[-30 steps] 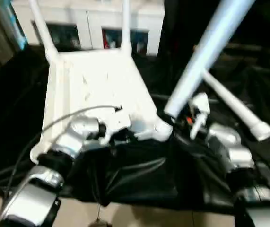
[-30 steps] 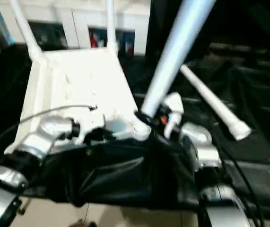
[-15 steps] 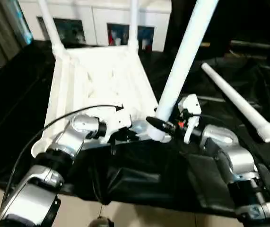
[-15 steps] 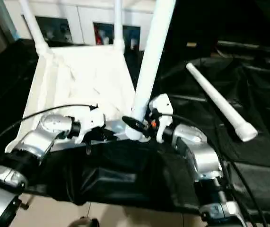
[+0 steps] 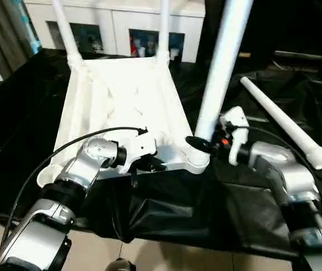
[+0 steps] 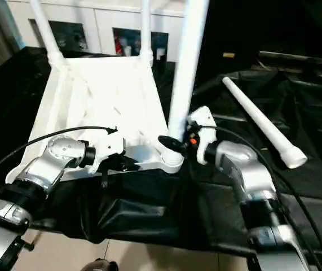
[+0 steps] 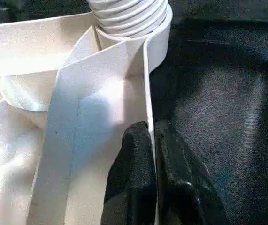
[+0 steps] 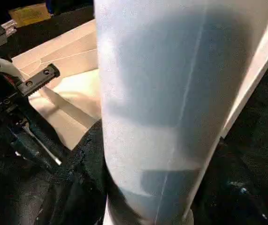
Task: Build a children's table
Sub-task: Insert table leg to table base
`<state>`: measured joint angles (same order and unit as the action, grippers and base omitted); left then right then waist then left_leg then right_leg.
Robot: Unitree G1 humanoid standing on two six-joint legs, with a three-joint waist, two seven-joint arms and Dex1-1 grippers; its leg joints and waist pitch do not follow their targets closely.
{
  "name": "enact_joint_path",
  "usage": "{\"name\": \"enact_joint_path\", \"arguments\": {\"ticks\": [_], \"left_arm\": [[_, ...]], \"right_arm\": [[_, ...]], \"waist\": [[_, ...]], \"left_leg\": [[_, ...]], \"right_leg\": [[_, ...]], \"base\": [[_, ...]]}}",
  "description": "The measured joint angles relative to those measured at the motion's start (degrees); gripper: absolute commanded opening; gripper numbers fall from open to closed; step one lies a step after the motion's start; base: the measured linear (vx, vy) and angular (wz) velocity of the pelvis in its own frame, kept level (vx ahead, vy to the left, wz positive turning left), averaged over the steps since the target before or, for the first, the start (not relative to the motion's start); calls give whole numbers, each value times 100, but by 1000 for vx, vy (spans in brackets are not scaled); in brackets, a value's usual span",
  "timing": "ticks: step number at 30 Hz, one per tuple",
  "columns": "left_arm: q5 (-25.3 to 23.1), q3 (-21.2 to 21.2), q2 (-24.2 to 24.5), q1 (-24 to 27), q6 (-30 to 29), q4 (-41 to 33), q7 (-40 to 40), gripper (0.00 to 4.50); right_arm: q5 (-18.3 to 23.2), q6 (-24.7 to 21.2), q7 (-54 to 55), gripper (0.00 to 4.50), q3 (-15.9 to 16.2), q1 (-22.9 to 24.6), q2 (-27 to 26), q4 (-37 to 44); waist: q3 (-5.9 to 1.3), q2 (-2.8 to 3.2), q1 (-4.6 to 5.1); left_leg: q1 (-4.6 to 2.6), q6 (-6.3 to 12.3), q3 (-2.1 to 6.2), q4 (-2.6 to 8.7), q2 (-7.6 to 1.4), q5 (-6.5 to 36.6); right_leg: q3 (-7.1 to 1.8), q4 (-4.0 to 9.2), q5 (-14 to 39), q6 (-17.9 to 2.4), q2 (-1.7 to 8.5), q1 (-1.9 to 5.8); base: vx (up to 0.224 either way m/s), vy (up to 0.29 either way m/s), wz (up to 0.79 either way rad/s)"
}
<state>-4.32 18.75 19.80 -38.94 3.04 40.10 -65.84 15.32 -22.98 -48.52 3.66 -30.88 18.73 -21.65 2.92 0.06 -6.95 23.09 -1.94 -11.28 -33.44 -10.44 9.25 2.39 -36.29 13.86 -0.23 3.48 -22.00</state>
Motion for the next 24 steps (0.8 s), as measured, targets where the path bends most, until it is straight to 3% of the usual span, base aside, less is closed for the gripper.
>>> {"name": "enact_joint_path", "arguments": {"ticks": [8,15,24], "left_arm": [[-11,-6,41,12,0,0,18,0],[-38,-7,21,10,0,0,43,0],[-49,-6,3,0,19,40,75,0]], "right_arm": [[-10,-240,-223,188,101,-524,-4,-659],[456,-220,-166,188,-483,-367,-186,-1006],[788,382,-48,188,-948,92,-485,-1015]], "waist": [[1,-2,43],[1,-3,21],[0,-1,10]], "left_leg": [[0,0,0,-35,-12,3],[2,3,0,-45,-14,3],[0,-1,-1,-51,-20,3]], "right_leg": [[3,-33,0,0,-1,2],[3,-41,0,0,0,2],[7,-50,0,-1,-1,2]], "base": [[0,0,0],[0,0,0],[0,0,0]]}}
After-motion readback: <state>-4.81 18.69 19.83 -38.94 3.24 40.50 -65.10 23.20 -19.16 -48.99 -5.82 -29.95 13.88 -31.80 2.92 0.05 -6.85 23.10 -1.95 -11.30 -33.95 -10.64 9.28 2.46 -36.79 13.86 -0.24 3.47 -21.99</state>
